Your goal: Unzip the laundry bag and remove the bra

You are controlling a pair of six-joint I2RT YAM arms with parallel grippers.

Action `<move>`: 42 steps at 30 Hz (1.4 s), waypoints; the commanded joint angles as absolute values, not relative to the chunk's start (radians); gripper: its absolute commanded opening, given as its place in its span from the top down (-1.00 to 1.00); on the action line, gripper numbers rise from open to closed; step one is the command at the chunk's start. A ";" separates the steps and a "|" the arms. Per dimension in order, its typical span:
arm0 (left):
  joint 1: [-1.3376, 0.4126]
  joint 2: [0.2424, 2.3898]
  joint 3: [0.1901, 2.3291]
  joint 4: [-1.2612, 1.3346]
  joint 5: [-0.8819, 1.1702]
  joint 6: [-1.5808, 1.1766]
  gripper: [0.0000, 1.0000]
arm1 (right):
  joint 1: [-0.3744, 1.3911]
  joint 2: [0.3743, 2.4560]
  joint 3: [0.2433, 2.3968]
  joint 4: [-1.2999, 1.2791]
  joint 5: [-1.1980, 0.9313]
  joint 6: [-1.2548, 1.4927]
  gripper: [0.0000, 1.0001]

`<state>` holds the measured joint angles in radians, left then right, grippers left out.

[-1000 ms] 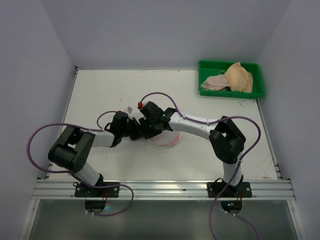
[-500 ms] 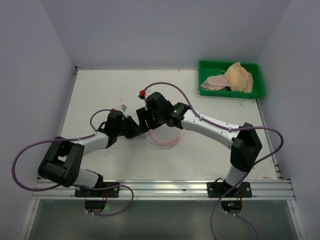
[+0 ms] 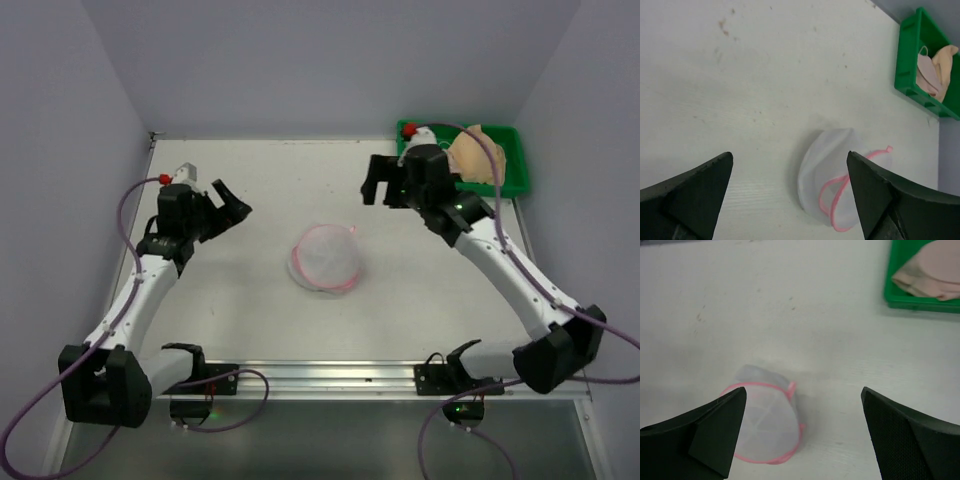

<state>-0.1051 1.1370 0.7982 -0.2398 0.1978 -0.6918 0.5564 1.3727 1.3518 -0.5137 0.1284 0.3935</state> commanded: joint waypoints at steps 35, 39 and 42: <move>-0.166 0.554 1.336 -0.762 -0.330 -0.308 -1.00 | 0.416 0.178 1.031 -0.603 0.453 0.196 -0.97; -0.173 0.545 1.299 -0.735 -0.333 -0.316 -1.00 | 0.416 0.186 1.035 -0.611 0.451 0.184 -0.97; -0.178 0.548 1.290 -0.723 -0.344 -0.318 -1.00 | 0.417 0.183 1.034 -0.614 0.443 0.193 -0.97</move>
